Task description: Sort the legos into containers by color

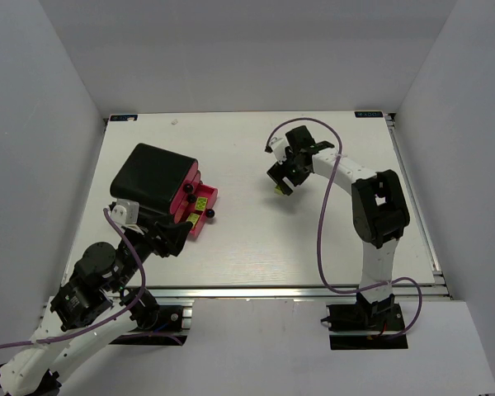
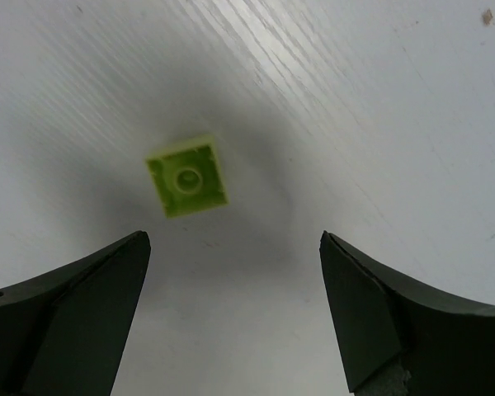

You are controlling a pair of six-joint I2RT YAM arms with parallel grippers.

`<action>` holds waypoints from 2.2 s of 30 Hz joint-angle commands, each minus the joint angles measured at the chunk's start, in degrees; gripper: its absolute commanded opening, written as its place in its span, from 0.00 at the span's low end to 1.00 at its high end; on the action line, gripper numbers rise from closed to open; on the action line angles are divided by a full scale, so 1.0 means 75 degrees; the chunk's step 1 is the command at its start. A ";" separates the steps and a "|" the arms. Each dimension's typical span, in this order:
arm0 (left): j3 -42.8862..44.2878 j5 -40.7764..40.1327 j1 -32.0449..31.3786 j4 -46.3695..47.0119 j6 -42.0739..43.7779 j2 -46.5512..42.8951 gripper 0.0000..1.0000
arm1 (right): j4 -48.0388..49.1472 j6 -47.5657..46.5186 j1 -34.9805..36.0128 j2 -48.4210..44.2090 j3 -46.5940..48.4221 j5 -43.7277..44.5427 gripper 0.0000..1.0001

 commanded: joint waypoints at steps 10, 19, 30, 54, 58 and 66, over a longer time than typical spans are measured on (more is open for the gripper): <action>-0.0088 0.0034 0.0045 -0.0023 -0.0039 0.0046 0.79 | -0.1384 -0.2525 -0.0185 0.0585 0.1154 -0.1837 0.89; -0.0088 0.0010 0.0045 -0.0023 -0.0051 0.0046 0.79 | -0.1151 -0.2139 -0.0115 0.1289 0.1448 -0.1534 0.87; -0.0076 -0.0013 0.0045 -0.0034 -0.0062 0.0058 0.79 | -0.0728 -0.2009 -0.0103 0.1032 0.1144 -0.1556 0.20; -0.0076 -0.0388 0.0045 -0.0140 -0.0133 -0.0223 0.79 | -0.0095 -0.0005 0.2990 0.1592 0.3849 -0.3022 0.17; -0.0088 -0.0388 0.0045 -0.0152 -0.0144 -0.0188 0.79 | -0.0060 -0.0088 0.3096 0.1781 0.3909 -0.2694 0.21; -0.0076 -0.0400 0.0045 -0.0163 -0.0156 -0.0188 0.79 | 0.0526 0.0123 0.3108 0.1980 0.3733 -0.2131 0.26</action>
